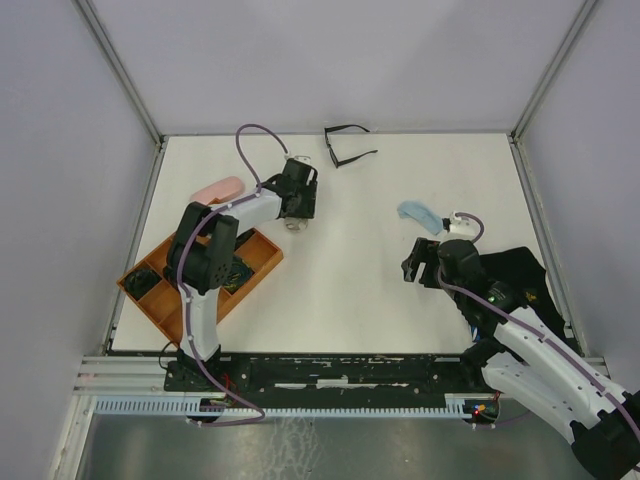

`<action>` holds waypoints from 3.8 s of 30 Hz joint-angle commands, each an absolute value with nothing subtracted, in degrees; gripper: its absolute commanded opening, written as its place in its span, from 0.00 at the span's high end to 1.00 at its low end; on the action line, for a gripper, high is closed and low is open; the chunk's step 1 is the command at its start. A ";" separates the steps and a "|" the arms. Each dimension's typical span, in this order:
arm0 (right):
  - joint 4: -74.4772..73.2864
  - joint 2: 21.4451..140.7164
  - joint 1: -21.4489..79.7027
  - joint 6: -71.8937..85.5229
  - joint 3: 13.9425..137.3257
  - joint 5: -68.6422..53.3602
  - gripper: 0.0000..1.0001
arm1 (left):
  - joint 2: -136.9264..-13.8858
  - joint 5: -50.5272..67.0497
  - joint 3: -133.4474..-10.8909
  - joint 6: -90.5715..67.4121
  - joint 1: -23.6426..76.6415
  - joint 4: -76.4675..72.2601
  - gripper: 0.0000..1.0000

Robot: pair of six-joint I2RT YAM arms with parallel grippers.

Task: Organize the sunglasses
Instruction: Move the sunglasses case at the center of the board, then pick up the sunglasses case from the center of the board.

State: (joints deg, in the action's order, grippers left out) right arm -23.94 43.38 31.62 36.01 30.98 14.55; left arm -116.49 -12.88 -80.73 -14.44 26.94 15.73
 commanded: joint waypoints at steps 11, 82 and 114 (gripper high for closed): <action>-23.77 42.93 31.75 35.60 34.19 14.41 0.17 | -117.45 -10.42 -83.40 -11.91 26.51 14.42 0.38; -26.24 50.83 31.81 28.39 42.07 10.25 0.15 | -136.99 -0.93 -119.39 31.45 0.18 48.48 0.02; -28.16 42.81 31.81 29.92 41.30 17.69 0.16 | -117.29 -13.17 -120.27 26.38 14.47 37.36 0.94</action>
